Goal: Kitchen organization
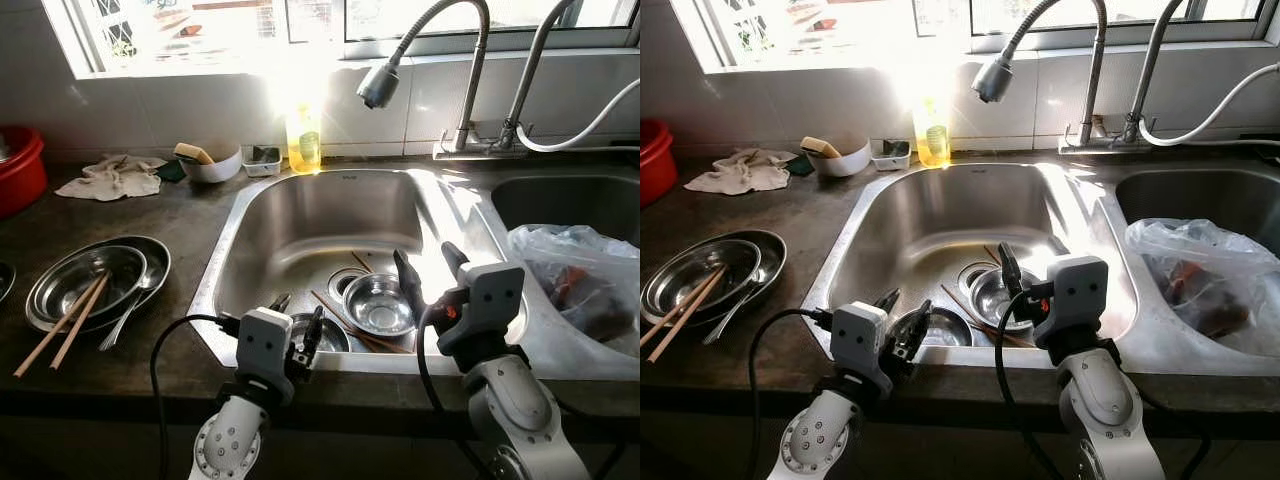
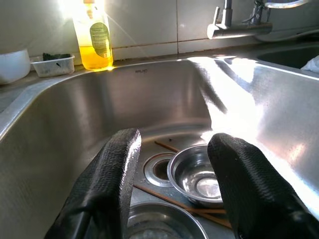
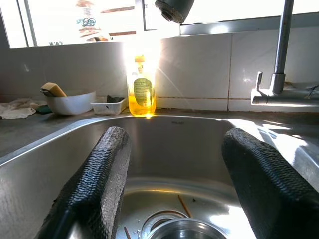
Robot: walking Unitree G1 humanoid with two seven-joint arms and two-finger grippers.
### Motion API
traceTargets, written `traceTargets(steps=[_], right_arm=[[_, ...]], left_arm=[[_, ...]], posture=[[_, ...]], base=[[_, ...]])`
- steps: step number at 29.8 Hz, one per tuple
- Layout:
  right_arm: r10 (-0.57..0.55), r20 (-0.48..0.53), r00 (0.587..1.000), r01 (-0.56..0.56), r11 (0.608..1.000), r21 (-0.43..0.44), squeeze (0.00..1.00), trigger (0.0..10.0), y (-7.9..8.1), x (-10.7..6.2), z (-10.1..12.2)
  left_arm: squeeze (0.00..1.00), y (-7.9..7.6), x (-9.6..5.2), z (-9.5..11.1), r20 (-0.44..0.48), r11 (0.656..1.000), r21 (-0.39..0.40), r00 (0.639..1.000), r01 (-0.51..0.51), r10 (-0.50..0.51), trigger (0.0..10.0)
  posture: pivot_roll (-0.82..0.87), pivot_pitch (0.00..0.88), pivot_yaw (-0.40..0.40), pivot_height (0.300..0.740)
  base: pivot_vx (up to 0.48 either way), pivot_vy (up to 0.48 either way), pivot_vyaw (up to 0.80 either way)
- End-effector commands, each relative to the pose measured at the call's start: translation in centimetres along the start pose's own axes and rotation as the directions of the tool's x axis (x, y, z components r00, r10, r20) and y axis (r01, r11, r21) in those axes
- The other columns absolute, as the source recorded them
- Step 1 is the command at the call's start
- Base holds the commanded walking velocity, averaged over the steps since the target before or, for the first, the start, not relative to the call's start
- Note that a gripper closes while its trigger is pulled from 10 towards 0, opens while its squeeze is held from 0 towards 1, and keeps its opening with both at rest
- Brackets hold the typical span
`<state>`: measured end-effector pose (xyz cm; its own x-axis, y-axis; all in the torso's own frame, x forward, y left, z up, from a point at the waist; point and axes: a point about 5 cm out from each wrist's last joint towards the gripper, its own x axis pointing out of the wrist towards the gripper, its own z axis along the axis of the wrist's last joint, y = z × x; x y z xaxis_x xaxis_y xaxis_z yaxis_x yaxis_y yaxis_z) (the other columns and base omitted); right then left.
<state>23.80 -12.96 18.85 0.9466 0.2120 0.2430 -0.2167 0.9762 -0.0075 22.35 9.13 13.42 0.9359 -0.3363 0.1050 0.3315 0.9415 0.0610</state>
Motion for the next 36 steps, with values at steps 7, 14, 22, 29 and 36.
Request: traceTargets(steps=[7, 14, 22, 29, 36], right_arm=[[0.031, -0.004, 1.0, -0.031, 0.999, 0.018, 0.0, 10.0, 0.6, 0.3, 0.1], [0.027, 0.012, 1.0, -0.028, 0.999, 0.017, 0.0, 10.0, 0.6, 0.9, 0.3], [0.03, 0.014, 0.999, -0.03, 0.999, 0.02, 0.0, 10.0, 0.8, 1.1, 0.4], [0.013, 0.008, 1.0, -0.014, 1.0, 0.028, 0.0, 10.0, 0.8, 1.2, 0.3], [0.012, 0.002, 1.0, -0.012, 1.0, 0.026, 0.0, 10.0, 0.9, 1.1, 0.2]], left_arm=[[0.0, 0.1, -0.2, 0.3, 0.004, 1.0, 0.011, 1.0, -0.006, 0.006, 10.0], [0.0, 0.0, -0.1, 0.2, 0.003, 1.0, 0.011, 1.0, 0.005, -0.005, 10.0], [0.0, -0.1, 0.0, 0.2, 0.0, 1.0, 0.011, 1.0, 0.013, -0.013, 10.0], [0.0, -0.1, 0.1, 0.1, -0.003, 1.0, 0.011, 1.0, 0.013, -0.013, 10.0], [0.0, -0.1, 0.1, 0.1, -0.004, 1.0, 0.011, 1.0, 0.015, -0.015, 10.0]], posture=[[0.03, 0.002, 0.021, 0.74], [0.03, 0.0, 0.023, 0.74], [0.03, 0.007, 0.024, 0.74], [0.03, 0.012, 0.024, 0.74], [0.03, 0.014, 0.025, 0.74]], base=[[-0.109, 0.0, 0.0], [-0.295, 0.0, 0.0], [-0.307, 0.0, 0.0], [-0.313, 0.0, 0.0], [-0.313, 0.0, 0.0]])
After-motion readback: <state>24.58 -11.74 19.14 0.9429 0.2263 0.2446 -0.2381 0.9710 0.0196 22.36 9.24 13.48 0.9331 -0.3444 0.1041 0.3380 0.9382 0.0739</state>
